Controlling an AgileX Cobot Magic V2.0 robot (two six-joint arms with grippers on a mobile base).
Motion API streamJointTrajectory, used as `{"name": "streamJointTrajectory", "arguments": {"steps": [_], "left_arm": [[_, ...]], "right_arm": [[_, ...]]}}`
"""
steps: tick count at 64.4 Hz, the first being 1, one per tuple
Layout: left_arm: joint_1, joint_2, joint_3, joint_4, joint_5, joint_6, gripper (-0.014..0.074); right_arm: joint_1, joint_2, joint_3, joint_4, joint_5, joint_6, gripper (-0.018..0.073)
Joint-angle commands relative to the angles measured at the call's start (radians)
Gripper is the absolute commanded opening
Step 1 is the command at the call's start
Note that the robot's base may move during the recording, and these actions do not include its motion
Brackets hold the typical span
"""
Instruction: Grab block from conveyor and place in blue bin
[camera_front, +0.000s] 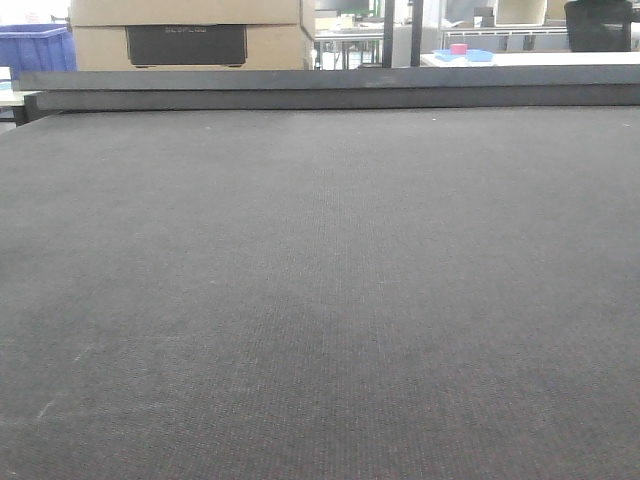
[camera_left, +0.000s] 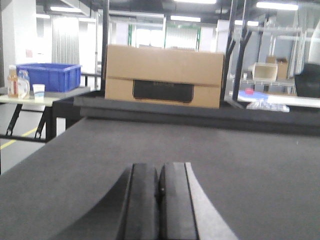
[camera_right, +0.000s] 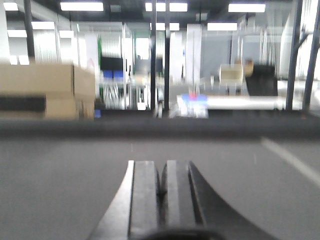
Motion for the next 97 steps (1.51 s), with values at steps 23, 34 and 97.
{"name": "streamJointTrajectory", "arguments": {"steps": [23,34,97], "left_arm": [[0.004,0.234,-0.728,-0.013,0.573,-0.006,0.0121],[-0.025,0.395,-0.853,-0.007,0.698,-0.006,0.0413],[-0.208,0.552,-0.853,0.051,0.741,-0.006,0.0589]], "right_arm": [[0.028,0.253,-0.645,-0.004,0.519,-0.003,0.0172],[0.028,0.435,-0.717,-0.004,0.578,-0.003,0.0495],[0.108,1.389,-0.937,-0.057,0.987,0.168,0.0568]]}}
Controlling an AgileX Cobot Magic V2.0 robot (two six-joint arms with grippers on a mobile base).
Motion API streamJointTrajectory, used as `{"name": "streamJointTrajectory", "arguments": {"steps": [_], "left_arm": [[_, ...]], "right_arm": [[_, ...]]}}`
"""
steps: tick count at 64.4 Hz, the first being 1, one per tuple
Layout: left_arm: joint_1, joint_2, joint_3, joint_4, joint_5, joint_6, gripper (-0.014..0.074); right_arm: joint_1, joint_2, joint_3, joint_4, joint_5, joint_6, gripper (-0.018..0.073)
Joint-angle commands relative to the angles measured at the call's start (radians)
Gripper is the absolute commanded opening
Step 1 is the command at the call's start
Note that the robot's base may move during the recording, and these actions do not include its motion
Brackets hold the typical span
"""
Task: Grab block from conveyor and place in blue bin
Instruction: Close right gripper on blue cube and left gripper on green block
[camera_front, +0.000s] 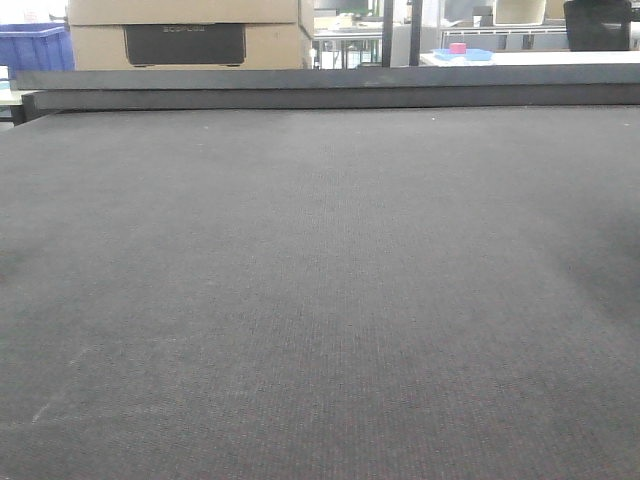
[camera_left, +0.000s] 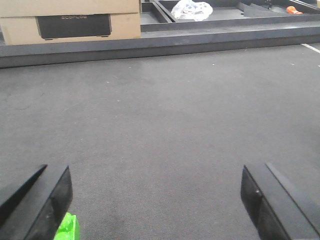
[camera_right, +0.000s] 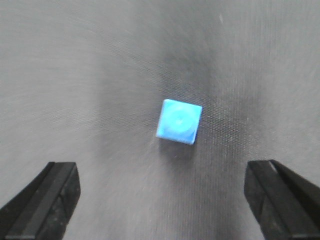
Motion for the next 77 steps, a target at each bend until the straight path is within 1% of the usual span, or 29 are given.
{"name": "streamJointTrajectory", "arguments": {"steps": [1,16,29,34,37,44,49,53,54,64,67,72,77], "left_arm": [[-0.006,0.002,-0.007,0.000,-0.011,-0.006,0.0589],[-0.006,0.002,-0.007,0.000,-0.003,-0.006,0.0589],[-0.006,0.002,-0.007,0.000,0.016,-0.006,0.0589],[-0.006,0.002,-0.007,0.000,0.020,-0.006,0.0589],[-0.006,0.002,-0.007,0.000,0.020,-0.006,0.0589],[-0.006,0.002,-0.007,0.000,0.020,-0.006,0.0589],[-0.006,0.002,-0.007,0.000,0.020,-0.006,0.0589],[-0.006,0.002,-0.007,0.000,0.020,-0.006,0.0589],[-0.006,0.002,-0.007,0.000,0.020,-0.006,0.0589],[-0.006,0.006,-0.007,0.000,0.044,-0.006,0.0589],[-0.006,0.014,-0.010,0.000,0.060,-0.009,0.0589],[0.003,0.053,-0.033,0.005,0.118,-0.062,0.0589],[0.010,0.110,-0.063,0.013,0.185,-0.062,0.0589]], "right_arm": [[-0.008,0.079,-0.010,-0.016,-0.050,0.019,0.0568],[-0.008,0.228,-0.012,-0.016,-0.128,0.039,0.0568],[-0.008,0.297,-0.012,-0.022,-0.162,0.041,0.0568],[-0.010,0.311,-0.012,-0.024,-0.167,0.043,0.0545],[-0.012,0.316,-0.012,-0.026,-0.167,0.048,0.0505],[-0.017,0.315,-0.012,-0.026,-0.160,0.056,0.0368],[-0.018,0.315,-0.012,-0.028,-0.153,0.056,0.0250],[-0.018,0.315,-0.012,-0.028,-0.135,0.056,0.0142],[-0.018,0.315,-0.012,-0.028,-0.131,0.056,0.0104],[-0.018,0.301,-0.012,-0.028,-0.107,0.056,-0.0160],[-0.018,0.284,-0.012,-0.028,-0.107,0.056,-0.0161],[-0.018,0.244,-0.010,-0.028,-0.107,0.056,-0.0157],[-0.016,0.198,-0.010,-0.028,-0.107,0.056,-0.0157]]}}
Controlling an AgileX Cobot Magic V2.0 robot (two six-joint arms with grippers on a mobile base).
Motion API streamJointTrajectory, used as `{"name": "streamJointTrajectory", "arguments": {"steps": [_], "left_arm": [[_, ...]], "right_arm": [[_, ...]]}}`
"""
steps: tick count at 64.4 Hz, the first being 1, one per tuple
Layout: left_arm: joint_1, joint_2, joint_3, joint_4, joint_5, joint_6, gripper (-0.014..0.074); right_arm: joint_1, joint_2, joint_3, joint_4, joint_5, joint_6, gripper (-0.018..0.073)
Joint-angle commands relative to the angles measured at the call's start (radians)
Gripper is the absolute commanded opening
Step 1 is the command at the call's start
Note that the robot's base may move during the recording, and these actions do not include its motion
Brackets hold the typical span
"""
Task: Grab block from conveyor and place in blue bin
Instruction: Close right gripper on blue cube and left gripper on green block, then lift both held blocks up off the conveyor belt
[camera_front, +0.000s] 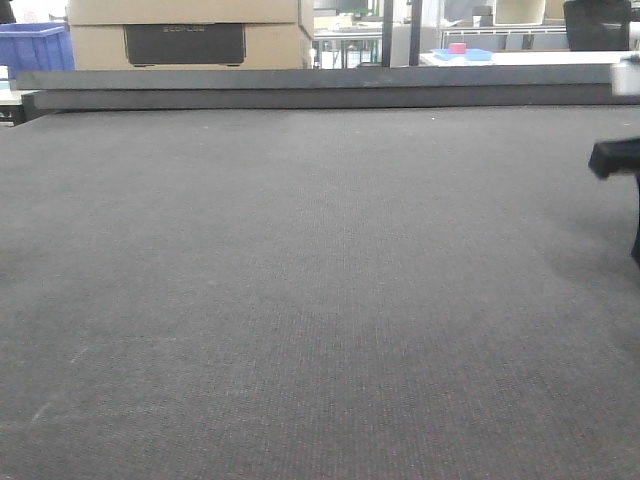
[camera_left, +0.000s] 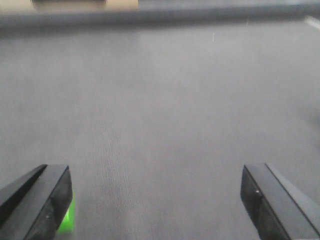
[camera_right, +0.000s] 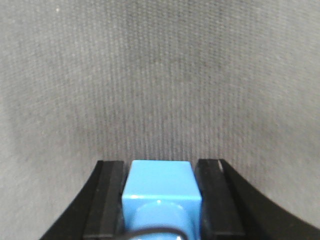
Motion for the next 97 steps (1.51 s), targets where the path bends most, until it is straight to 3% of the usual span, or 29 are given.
{"name": "streamJointTrajectory", "arguments": {"steps": [1,20,33,41,50,57,66,97], "left_arm": [[0.007,0.072,-0.040,0.014,0.069,-0.023,0.0589],[0.007,0.406,-0.196,0.149,0.282,-0.048,0.0589],[0.023,0.637,-0.259,0.276,0.342,-0.044,0.0589],[0.112,0.718,-0.294,0.239,0.335,0.012,0.0589],[0.253,0.795,-0.328,0.074,0.288,0.185,0.0589],[0.317,0.853,-0.336,0.044,0.241,0.200,0.0589],[0.324,0.930,-0.336,0.046,0.188,0.239,0.0589],[0.316,1.158,-0.336,0.063,0.109,0.237,0.0589]], "right_arm": [[-0.006,-0.073,-0.002,-0.014,0.005,0.002,-0.0157],[0.072,-0.284,0.081,-0.012,-0.029,-0.016,-0.0157],[0.152,-0.364,0.120,-0.012,-0.038,-0.016,-0.0157],[0.192,-0.375,0.125,-0.012,-0.036,-0.016,-0.0157],[0.221,-0.375,0.125,-0.012,-0.034,-0.016,-0.0157],[0.233,-0.375,0.125,-0.012,-0.043,-0.016,-0.0157],[0.233,-0.375,0.125,-0.010,-0.050,-0.016,-0.0157],[0.233,-0.375,0.125,-0.010,-0.082,-0.016,-0.0157]]}}
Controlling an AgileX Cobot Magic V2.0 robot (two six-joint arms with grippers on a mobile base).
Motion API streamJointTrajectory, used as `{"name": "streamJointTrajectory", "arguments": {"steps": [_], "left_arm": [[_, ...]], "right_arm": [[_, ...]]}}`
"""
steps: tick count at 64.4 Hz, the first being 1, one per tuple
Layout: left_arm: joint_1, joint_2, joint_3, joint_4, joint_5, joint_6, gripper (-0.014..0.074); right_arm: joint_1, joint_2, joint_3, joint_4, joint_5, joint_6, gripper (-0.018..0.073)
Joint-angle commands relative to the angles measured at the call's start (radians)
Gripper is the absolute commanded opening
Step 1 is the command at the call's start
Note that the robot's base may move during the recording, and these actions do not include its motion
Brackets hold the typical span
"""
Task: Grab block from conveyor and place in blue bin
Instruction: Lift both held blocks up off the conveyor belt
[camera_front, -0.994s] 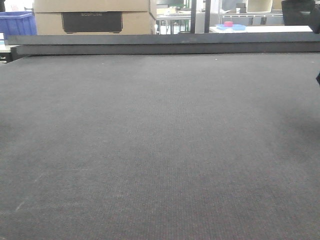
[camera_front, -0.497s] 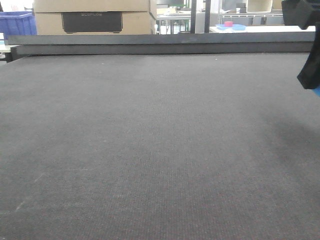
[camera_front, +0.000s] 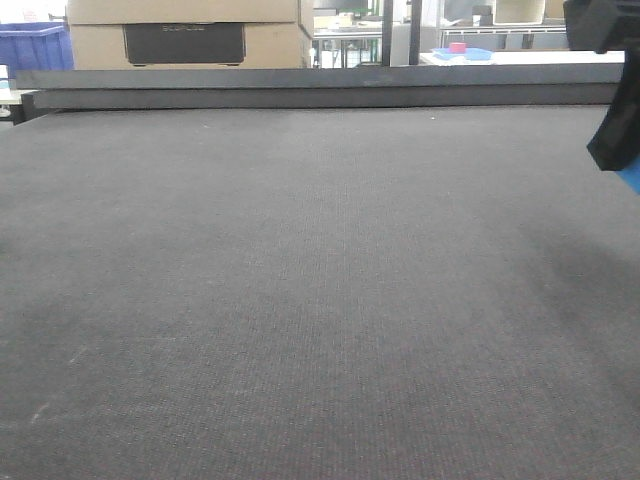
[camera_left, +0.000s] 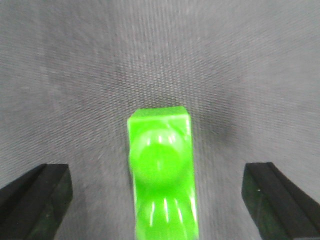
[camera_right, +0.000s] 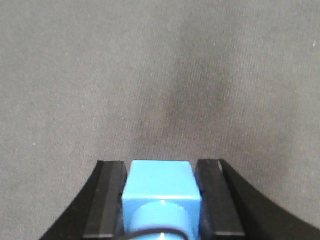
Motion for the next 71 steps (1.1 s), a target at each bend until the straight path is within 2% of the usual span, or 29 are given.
{"name": "streamJointTrajectory", "arguments": {"steps": [1,15,20,27,32,38,51,56,64,71], "left_arm": [[-0.004,0.026,-0.009,0.000,-0.014,0.002,0.0589],[-0.004,0.037,-0.009,0.000,-0.011,-0.011,0.0589],[-0.004,0.035,-0.009,0.000,-0.008,-0.019,0.0563],[-0.004,0.028,-0.010,0.000,-0.006,-0.019,0.0384],[-0.004,0.024,-0.010,0.000,-0.006,-0.019,0.0187],[-0.004,0.015,-0.010,-0.019,-0.006,-0.019,-0.0099],[-0.023,-0.031,-0.010,-0.085,0.015,-0.019,-0.0111],[-0.060,-0.080,-0.004,-0.083,0.013,-0.029,-0.0111],[-0.111,-0.168,0.038,-0.083,-0.022,-0.094,-0.0111],[-0.161,-0.272,0.105,-0.083,-0.081,-0.123,-0.0111]], "right_arm": [[0.001,-0.010,0.001,-0.008,-0.024,-0.006,-0.0157],[0.001,-0.010,0.001,-0.008,-0.026,-0.006,-0.0157],[0.001,-0.010,0.001,-0.008,-0.028,-0.006,-0.0157],[0.001,-0.010,0.001,-0.008,-0.035,-0.006,-0.0157],[0.001,-0.010,0.001,-0.008,-0.041,-0.006,-0.0157],[0.001,-0.010,0.001,-0.008,-0.043,-0.006,-0.0157],[-0.035,-0.010,0.001,-0.030,-0.049,-0.006,-0.0158],[-0.080,-0.010,0.001,-0.032,-0.048,-0.006,-0.0163],[-0.151,-0.012,0.003,-0.052,-0.033,-0.006,-0.0163],[-0.170,-0.024,0.005,-0.060,-0.023,-0.024,-0.0163]]}}
